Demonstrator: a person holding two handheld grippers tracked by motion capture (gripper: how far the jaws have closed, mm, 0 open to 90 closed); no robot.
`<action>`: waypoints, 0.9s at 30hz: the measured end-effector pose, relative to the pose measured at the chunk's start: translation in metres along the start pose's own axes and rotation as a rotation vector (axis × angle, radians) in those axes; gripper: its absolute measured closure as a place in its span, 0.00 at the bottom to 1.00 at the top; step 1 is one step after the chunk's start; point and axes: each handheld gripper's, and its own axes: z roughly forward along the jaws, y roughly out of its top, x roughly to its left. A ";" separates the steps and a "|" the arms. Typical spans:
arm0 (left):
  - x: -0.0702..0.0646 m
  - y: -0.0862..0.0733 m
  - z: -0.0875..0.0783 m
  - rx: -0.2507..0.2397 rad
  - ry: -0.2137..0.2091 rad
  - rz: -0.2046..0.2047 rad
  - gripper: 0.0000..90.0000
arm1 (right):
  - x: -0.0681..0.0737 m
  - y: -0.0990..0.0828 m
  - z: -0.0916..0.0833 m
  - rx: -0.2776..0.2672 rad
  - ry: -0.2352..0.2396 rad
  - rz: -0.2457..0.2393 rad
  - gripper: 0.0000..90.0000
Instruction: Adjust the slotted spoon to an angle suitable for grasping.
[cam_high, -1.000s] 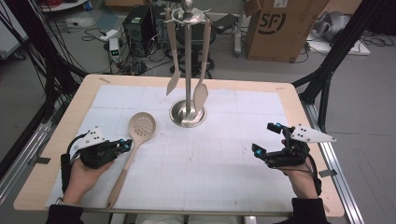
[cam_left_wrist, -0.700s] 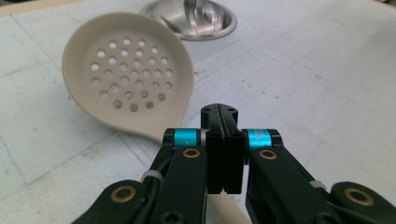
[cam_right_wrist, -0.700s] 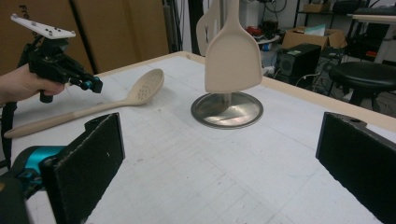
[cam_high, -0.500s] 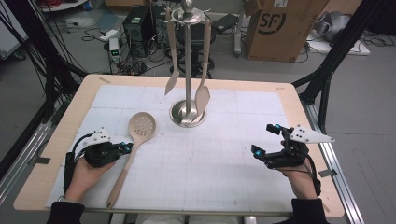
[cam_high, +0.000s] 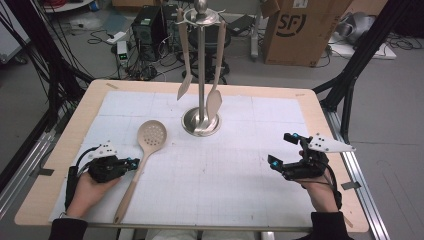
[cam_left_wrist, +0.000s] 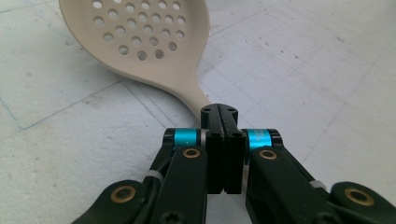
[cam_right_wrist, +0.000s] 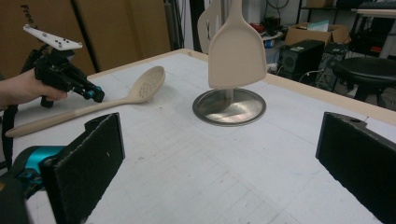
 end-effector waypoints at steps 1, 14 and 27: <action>0.000 -0.001 0.000 0.000 -0.004 0.003 1.00 | 0.000 0.000 0.000 0.000 0.002 0.000 0.00; -0.004 -0.009 -0.003 0.044 0.010 -0.007 1.00 | -0.001 -0.001 0.003 0.006 0.007 0.011 0.00; -0.016 -0.015 -0.009 0.070 0.035 -0.021 1.00 | 0.000 0.001 0.008 0.006 0.022 0.007 0.00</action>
